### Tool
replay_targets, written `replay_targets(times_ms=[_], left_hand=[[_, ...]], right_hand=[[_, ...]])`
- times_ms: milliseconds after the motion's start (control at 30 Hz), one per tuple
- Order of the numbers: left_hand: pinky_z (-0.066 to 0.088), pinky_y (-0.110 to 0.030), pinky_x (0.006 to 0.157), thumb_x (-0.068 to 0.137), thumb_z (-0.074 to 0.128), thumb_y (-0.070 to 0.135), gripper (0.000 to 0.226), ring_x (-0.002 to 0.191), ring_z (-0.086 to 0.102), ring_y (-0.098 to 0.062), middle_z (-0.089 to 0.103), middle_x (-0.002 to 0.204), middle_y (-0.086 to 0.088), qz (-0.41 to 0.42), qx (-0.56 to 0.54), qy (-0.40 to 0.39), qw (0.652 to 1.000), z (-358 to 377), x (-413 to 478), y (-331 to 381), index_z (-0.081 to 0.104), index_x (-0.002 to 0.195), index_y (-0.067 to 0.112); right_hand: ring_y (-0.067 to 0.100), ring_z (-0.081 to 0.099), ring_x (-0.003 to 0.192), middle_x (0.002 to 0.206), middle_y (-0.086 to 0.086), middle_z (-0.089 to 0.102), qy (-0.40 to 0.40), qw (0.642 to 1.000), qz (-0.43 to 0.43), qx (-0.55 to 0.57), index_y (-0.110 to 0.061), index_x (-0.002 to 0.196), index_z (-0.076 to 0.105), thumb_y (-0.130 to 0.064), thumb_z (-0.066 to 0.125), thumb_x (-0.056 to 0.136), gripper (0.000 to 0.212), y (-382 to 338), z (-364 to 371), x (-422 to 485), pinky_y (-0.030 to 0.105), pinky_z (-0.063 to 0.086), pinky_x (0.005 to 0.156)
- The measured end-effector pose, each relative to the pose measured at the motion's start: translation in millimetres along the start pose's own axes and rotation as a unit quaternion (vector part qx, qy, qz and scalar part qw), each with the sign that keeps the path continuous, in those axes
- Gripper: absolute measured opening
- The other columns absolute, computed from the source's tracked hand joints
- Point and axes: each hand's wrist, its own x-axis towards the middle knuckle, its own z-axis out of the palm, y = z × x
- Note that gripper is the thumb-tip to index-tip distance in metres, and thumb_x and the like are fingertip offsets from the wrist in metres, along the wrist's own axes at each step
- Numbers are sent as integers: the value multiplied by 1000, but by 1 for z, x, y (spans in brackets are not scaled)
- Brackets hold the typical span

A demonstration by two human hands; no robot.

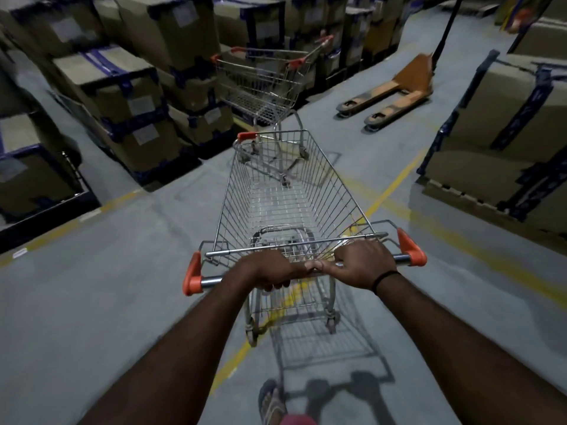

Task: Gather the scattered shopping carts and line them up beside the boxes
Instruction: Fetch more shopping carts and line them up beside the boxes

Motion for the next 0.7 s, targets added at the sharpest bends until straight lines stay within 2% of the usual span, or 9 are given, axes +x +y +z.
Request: replay_targets(times_ms=[133, 233, 333, 400, 533, 700], left_hand=[[50, -26, 57, 81, 48, 85, 87, 50, 57, -19, 70, 68, -7, -6, -6, 12, 1000, -41, 42, -7, 75, 84, 3], [56, -30, 70, 79, 41, 90, 86, 55, 65, -17, 75, 73, -5, 3, 38, 53, 998, -64, 68, -9, 76, 77, 11], [50, -27, 67, 77, 36, 93, 87, 66, 69, -13, 73, 68, 2, 3, 80, 98, 992, -89, 97, -10, 75, 72, 16], [43, -27, 65, 78, 33, 93, 87, 75, 68, -15, 71, 70, 3, 0, 100, 118, 988, -105, 118, -7, 75, 73, 17], [49, -32, 76, 79, 27, 93, 89, 86, 67, -21, 73, 81, -3, -8, 125, 151, 981, -140, 165, -1, 76, 79, 18], [54, -35, 84, 74, 22, 98, 93, 84, 68, -20, 73, 79, -1, -40, 117, 193, 973, -186, 224, 13, 75, 75, 21]], right_hand=[[28, 64, 72, 58, -1, 45, 4, 1000, 4, -2, -20, 59, 46, -94, 1, 68, 88, 13, 0, 57, 33, 46, 63], [28, 65, 75, 61, -1, 46, 6, 1000, -6, -6, -20, 61, 47, -93, 1, 67, 86, 24, 2, 99, 33, 39, 60], [28, 65, 74, 61, -1, 49, 19, 1000, -20, -3, -20, 64, 52, -93, 2, 68, 88, 40, 7, 143, 33, 37, 59], [29, 66, 75, 64, 2, 58, 26, 999, -27, 0, -20, 63, 49, -93, 4, 68, 86, 53, 11, 173, 33, 35, 58], [29, 67, 78, 73, 5, 68, 44, 997, -59, 2, -20, 62, 44, -93, 5, 68, 83, 82, 17, 239, 33, 35, 59], [29, 68, 80, 77, 6, 70, 51, 992, -111, 2, -22, 70, 50, -92, 8, 73, 82, 121, 19, 326, 34, 41, 64]])
